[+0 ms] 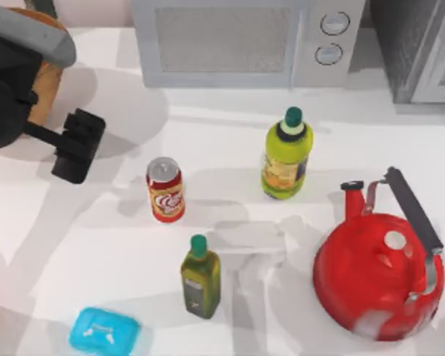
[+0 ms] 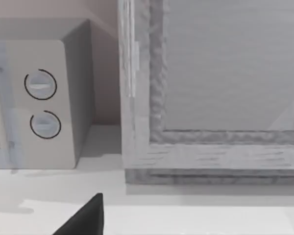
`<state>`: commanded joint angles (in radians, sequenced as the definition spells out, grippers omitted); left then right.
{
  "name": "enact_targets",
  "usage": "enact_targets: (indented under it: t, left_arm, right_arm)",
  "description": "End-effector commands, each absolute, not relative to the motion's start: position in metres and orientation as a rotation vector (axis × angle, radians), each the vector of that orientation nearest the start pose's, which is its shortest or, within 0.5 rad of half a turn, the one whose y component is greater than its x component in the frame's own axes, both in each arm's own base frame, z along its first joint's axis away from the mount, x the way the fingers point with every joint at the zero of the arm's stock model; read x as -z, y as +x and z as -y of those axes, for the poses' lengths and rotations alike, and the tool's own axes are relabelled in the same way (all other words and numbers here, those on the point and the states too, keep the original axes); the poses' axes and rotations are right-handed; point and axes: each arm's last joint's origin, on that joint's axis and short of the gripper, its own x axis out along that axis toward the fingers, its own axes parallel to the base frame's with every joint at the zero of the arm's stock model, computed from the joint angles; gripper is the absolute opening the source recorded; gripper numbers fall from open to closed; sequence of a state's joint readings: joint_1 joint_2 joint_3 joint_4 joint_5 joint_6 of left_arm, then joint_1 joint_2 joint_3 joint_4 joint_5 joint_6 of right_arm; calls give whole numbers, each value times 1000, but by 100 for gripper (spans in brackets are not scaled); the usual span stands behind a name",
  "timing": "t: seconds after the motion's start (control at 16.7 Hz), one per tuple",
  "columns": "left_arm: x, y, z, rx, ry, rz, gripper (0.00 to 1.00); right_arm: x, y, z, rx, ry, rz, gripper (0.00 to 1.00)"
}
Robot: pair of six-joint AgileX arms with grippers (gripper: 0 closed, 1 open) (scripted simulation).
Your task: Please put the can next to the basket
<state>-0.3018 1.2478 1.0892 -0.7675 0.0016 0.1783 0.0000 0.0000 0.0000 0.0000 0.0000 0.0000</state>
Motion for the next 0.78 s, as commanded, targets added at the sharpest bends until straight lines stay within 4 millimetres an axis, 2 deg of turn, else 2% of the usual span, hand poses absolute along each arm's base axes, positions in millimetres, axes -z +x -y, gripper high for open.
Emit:
enact_targets:
  t: [0.18, 0.42, 0.6, 0.78]
  left_arm:
    - [-286, 286, 106, 441, 389, -1073, 100]
    - [-263, 330, 150, 535, 502, -1273, 100]
    - [-242, 351, 176, 586, 570, -1383, 100]
    - [-225, 362, 194, 619, 616, -1454, 100]
  right_arm:
    - [-160, 106, 1, 0, 0, 0, 100]
    - [-160, 106, 1, 0, 0, 0, 100]
    - [-160, 106, 1, 0, 0, 0, 100]
    - [-160, 106, 1, 0, 0, 0, 100]
